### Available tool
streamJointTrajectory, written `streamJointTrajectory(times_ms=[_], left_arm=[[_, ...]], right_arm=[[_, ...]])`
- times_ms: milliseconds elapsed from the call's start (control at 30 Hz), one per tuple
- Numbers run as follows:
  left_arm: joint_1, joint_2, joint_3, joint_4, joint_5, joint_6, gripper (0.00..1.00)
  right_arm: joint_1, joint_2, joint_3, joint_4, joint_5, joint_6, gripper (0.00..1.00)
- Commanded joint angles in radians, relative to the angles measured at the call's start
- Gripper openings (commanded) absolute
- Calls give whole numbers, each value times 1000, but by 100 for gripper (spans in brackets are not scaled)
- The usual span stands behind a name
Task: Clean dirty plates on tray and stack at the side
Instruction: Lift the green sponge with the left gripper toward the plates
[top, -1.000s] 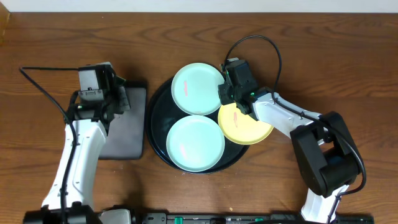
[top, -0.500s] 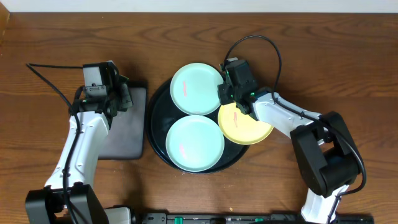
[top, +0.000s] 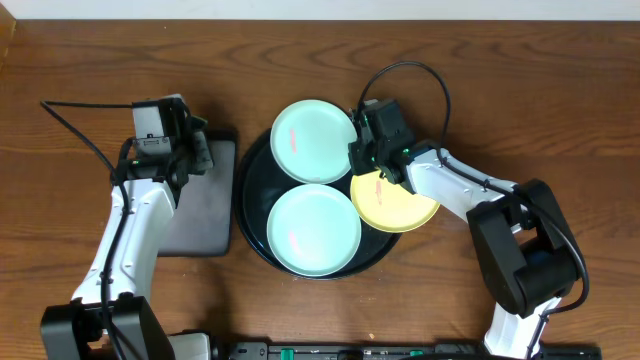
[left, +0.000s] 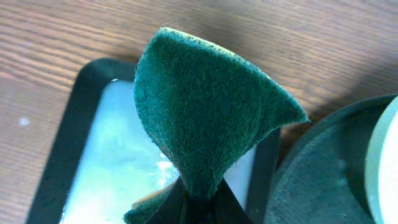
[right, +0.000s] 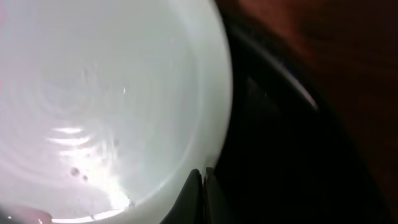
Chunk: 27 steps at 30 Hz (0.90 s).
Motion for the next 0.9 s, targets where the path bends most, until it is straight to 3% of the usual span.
streamJointTrajectory(times_ms=[0, 300, 400, 433, 500, 600, 733, 867], left_arm=[[2, -7, -6, 14, 63, 0, 7], [2, -6, -6, 18, 63, -1, 7], [1, -6, -6, 22, 73, -2, 7], [1, -6, -6, 23, 90, -3, 8], [1, -6, -6, 30, 128, -5, 7], [1, -6, -6, 38, 138, -5, 8], [1, -6, -6, 41, 138, -5, 8], [1, -5, -6, 40, 138, -5, 8]], right_arm=[[5, -32, -3, -34, -19, -3, 1], [29, -71, -3, -31, -18, -62, 2], [30, -71, -3, -22, -11, -78, 6], [29, -71, -3, -17, -9, -78, 10], [29, -68, -3, -6, -6, -78, 35], [30, -60, -3, 10, -3, -78, 57], [29, -48, -3, 24, 39, -78, 59], [29, -24, -3, 38, 72, -74, 54]])
